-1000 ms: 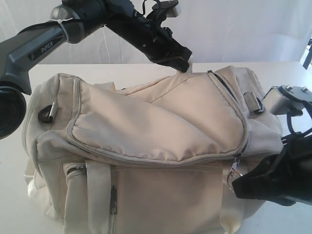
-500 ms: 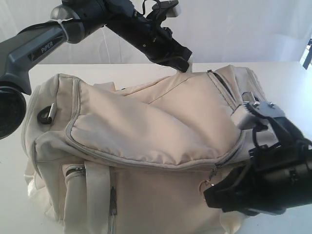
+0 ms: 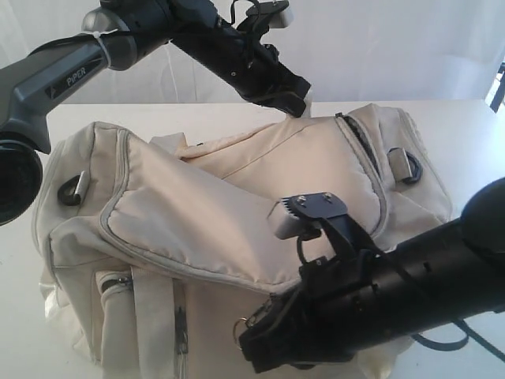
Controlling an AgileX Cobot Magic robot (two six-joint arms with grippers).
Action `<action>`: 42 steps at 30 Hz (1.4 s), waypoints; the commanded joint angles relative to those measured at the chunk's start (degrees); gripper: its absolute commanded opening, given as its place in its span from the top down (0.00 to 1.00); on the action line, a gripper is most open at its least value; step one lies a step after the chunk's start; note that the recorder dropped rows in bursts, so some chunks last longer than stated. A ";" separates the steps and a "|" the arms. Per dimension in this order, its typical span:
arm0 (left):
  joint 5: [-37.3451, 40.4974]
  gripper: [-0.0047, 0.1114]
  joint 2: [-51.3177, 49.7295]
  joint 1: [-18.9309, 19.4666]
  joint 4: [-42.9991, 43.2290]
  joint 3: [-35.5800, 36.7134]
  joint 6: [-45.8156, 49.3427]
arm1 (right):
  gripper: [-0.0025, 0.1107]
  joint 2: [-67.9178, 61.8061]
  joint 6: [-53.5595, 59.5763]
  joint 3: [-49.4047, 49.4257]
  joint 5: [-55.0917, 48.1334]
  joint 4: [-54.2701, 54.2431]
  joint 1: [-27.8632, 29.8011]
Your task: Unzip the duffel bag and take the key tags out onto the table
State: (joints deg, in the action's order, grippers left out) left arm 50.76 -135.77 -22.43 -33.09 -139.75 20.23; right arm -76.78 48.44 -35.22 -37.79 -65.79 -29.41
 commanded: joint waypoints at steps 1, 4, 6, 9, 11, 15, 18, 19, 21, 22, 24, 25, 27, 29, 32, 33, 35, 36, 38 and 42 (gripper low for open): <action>0.14 0.96 1.12 0.09 -0.83 -0.26 -0.25 | 0.98 -3.30 2.28 -3.51 -0.29 -1.72 -3.93; 0.14 0.96 1.12 0.09 -0.83 -0.26 -0.25 | 0.98 -5.77 2.41 -5.72 -0.04 -1.72 -5.74; 0.14 0.96 1.12 0.09 -0.83 -0.26 -0.25 | 0.98 -7.31 2.53 -7.27 0.05 -1.72 -6.85; 0.24 0.96 1.12 0.09 -0.83 -0.26 0.27 | 0.98 -9.68 2.71 -9.84 0.08 -1.72 -8.93; 0.24 0.96 1.12 0.09 -0.83 -0.26 0.32 | 0.98 -11.09 2.71 -11.32 0.31 -1.72 -10.19; 0.24 0.96 1.12 0.09 -0.83 -0.26 0.32 | 0.98 -13.59 2.71 -14.10 0.43 -1.72 -12.61; 0.36 0.96 1.12 0.09 -0.83 -0.26 0.31 | 0.98 -14.85 2.71 -15.73 0.57 -1.72 -13.96; 0.49 0.96 1.12 0.09 -0.83 -0.26 0.31 | 0.98 -15.19 2.71 -16.22 0.84 -1.72 -14.23; 1.00 0.96 1.12 0.09 -0.83 -0.26 0.87 | 0.98 -15.98 2.71 -16.97 0.61 -1.86 -14.58; 1.01 0.96 1.12 0.09 -0.68 -0.26 1.57 | 0.98 -15.96 2.71 -16.97 0.61 -1.65 -14.58; 1.01 0.96 1.12 0.09 0.25 -0.26 1.57 | 0.95 -15.96 2.71 -16.97 0.32 -1.65 -14.58; 1.14 0.96 1.12 0.09 0.46 -0.26 1.57 | 0.92 -15.96 2.71 -16.97 -0.26 -1.54 -14.58; 2.07 0.90 1.12 0.18 0.70 -0.26 1.57 | 0.73 -15.96 2.71 -16.97 -1.51 -1.54 -14.58; 4.27 0.68 1.12 0.18 0.81 -0.37 1.57 | 0.44 -15.30 2.71 -16.97 -2.35 -1.28 -14.48; 5.34 0.44 3.02 1.25 2.57 -0.37 1.57 | 0.40 -11.58 0.57 -16.97 -4.19 3.33 -12.41; 6.25 0.42 4.59 1.98 3.32 -0.37 1.57 | 0.41 -9.21 -3.21 -16.97 -4.45 8.38 -10.96; 9.97 0.41 7.69 3.51 3.23 -0.37 1.57 | 0.42 -4.27 -11.50 -16.97 -5.35 17.70 -8.49; 11.27 0.41 8.51 4.00 3.36 -0.37 1.70 | 0.42 -2.38 -14.12 -16.97 -5.50 20.51 -7.76; 15.95 0.42 10.04 4.76 4.25 -0.37 2.78 | 0.42 1.00 -16.88 -16.97 -5.50 24.28 -6.87; 19.20 0.42 11.66 7.25 4.95 -0.01 1.56 | 0.42 7.46 -17.92 -16.97 -5.25 26.35 -6.52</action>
State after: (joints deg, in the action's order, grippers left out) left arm 64.94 -125.52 -16.70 -28.48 -139.92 22.80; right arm -73.28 32.02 -51.91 -42.46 -41.71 -36.53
